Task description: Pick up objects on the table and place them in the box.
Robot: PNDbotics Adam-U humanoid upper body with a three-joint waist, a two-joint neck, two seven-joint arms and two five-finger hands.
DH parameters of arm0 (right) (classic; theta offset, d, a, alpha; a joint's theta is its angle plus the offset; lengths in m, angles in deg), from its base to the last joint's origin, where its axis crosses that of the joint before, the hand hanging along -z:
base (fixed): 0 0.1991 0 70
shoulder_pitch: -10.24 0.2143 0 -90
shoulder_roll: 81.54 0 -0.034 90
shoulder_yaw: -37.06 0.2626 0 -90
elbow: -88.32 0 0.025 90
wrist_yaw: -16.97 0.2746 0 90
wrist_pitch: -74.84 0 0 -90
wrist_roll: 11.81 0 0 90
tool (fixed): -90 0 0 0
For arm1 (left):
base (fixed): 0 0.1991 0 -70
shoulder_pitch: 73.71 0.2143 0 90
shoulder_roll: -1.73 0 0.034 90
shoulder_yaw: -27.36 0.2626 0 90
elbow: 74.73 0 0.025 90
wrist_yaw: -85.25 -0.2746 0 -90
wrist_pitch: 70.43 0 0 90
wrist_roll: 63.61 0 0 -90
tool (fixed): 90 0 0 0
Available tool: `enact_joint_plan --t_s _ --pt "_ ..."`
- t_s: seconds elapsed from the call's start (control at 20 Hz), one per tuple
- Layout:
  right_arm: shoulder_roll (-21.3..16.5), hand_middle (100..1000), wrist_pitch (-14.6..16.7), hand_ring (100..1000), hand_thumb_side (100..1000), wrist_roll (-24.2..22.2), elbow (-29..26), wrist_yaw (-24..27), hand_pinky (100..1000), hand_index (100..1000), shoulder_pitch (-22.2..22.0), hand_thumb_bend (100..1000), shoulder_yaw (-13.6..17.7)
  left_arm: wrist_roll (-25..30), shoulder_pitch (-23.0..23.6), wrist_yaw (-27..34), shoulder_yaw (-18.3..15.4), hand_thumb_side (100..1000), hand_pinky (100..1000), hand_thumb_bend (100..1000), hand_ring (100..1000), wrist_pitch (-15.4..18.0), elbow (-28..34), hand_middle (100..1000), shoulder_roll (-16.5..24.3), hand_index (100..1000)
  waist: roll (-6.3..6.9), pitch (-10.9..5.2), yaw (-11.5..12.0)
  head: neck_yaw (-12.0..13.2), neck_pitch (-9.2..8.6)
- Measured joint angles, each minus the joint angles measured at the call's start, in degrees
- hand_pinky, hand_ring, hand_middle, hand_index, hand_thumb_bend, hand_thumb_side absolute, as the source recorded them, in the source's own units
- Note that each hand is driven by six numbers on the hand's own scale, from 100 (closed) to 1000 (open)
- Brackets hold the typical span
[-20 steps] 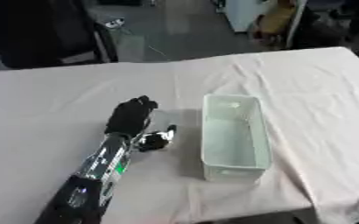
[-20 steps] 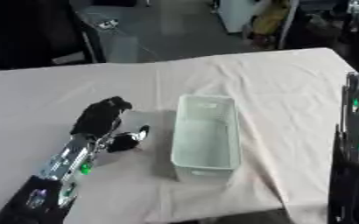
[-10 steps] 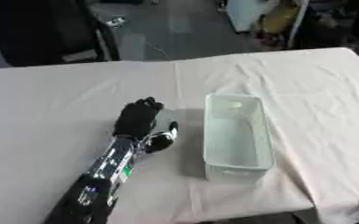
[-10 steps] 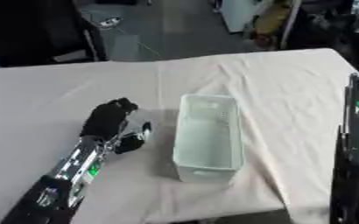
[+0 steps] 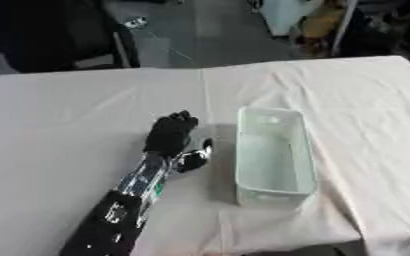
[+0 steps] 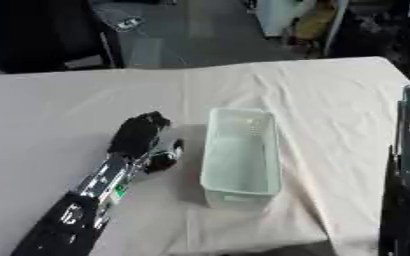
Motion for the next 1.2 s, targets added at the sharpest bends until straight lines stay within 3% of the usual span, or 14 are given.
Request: enact_joint_plan --t_s 0.25,0.3,0.4,0.45,0.55,0.6,0.7,0.8,1.2 --pt "0.01 868 0.09 799 706 -0.09 0.00 0.09 706 888 0.02 100 -0.23 -0.05 -2.29 -2.14 0.41 493 621 312 624 1.25 -2.39 705 -0.09 784 -0.02 0.01 -0.01 0.05 0.00" --pt "0.01 868 0.11 800 705 -0.11 0.00 0.10 706 888 0.03 100 -0.24 -0.09 -2.78 -2.70 0.51 424 523 334 582 1.60 -2.97 684 -0.26 771 -0.03 0.01 -0.01 0.06 0.00" --pt "0.02 868 0.13 799 706 -0.12 0.00 0.11 706 888 0.03 100 -0.24 -0.28 -3.78 -3.75 0.72 325 446 361 544 2.26 -4.09 667 -0.75 759 -0.05 0.01 -0.07 0.08 0.00" --pt "0.02 868 0.13 799 706 -0.11 0.00 0.12 706 888 0.03 100 -0.24 -0.37 -4.24 -4.28 0.72 205 281 385 484 2.54 -4.63 632 -1.03 719 -0.05 0.01 -0.12 0.10 0.00" --pt "0.03 868 0.14 800 706 -0.11 0.00 0.12 706 887 0.03 100 -0.25 -0.49 -5.29 -5.28 0.73 171 100 364 410 2.98 -5.93 580 -1.64 634 -0.07 0.01 -0.22 0.23 0.00" --pt "0.04 868 0.17 800 706 -0.08 0.00 0.12 706 887 0.04 100 -0.25 -0.65 -5.75 -5.69 0.69 171 100 364 410 3.17 -6.57 580 -1.95 634 -0.08 0.01 -0.26 0.26 0.00" --pt "0.05 868 0.23 799 708 -0.03 0.00 0.12 706 887 0.04 100 -0.25 -1.19 -6.29 -6.05 0.44 117 100 207 235 3.44 -7.55 449 -2.39 461 -0.10 0.01 -0.29 0.34 0.00" --pt "0.06 868 0.23 799 707 -0.02 0.00 0.12 706 887 0.05 100 -0.25 -2.64 -6.49 -5.66 -0.20 113 100 128 156 3.36 -8.37 383 -2.70 391 -0.12 0.01 -0.29 0.48 0.00" --pt "0.06 867 0.25 799 707 -0.01 0.00 0.12 706 887 0.05 100 -0.25 -8.43 -6.79 -1.65 -1.47 143 100 100 120 2.75 -10.95 357 -3.03 330 -0.16 0.01 -0.29 0.49 0.00"
